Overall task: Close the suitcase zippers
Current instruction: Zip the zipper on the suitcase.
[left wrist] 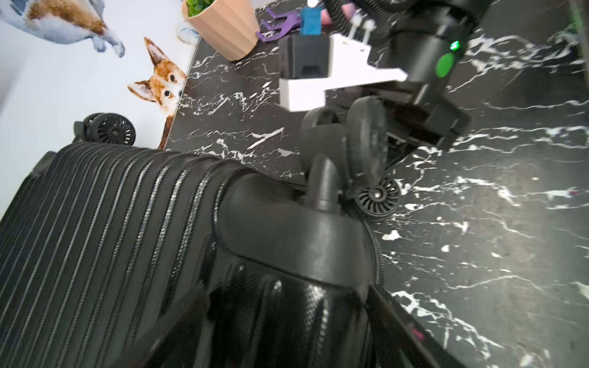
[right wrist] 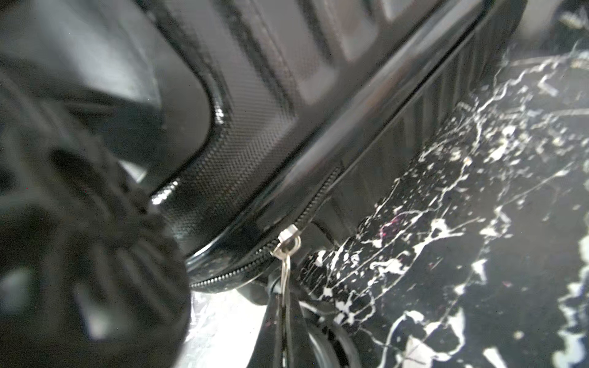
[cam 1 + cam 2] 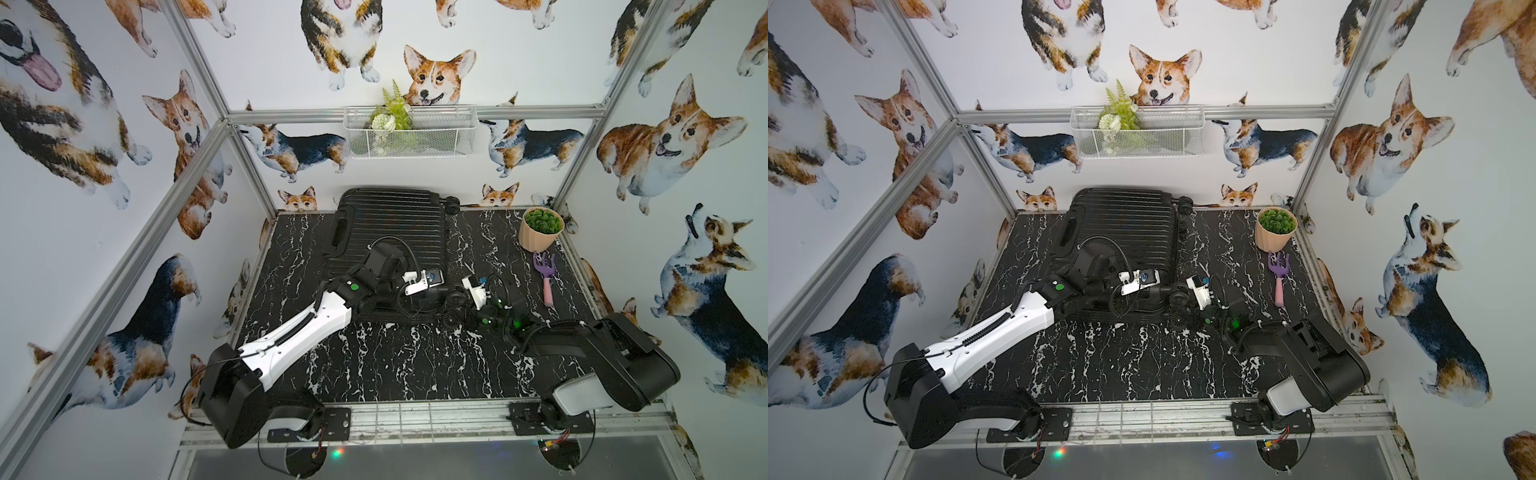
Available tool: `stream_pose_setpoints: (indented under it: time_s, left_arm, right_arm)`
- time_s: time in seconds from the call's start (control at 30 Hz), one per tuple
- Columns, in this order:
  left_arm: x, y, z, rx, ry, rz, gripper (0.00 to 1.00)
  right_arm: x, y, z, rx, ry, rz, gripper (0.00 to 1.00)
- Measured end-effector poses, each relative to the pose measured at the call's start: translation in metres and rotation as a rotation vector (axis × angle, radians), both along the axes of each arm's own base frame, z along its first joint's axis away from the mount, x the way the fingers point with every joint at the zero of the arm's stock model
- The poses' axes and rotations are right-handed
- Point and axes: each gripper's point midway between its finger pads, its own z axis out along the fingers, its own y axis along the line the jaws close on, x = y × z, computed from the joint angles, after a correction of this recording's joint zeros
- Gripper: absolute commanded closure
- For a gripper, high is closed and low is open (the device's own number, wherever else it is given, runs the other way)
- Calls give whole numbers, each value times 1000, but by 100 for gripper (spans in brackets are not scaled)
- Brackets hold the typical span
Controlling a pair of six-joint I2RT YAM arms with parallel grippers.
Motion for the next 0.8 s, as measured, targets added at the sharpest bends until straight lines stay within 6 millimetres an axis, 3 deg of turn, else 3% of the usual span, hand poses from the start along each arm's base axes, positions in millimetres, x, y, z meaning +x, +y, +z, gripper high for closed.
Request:
stream_pose_setpoints:
  time_s: [0.8]
  left_arm:
    - [23, -11, 0, -104, -65, 94, 34]
  right_arm:
    - [-15, 7, -1, 161, 141, -62, 100]
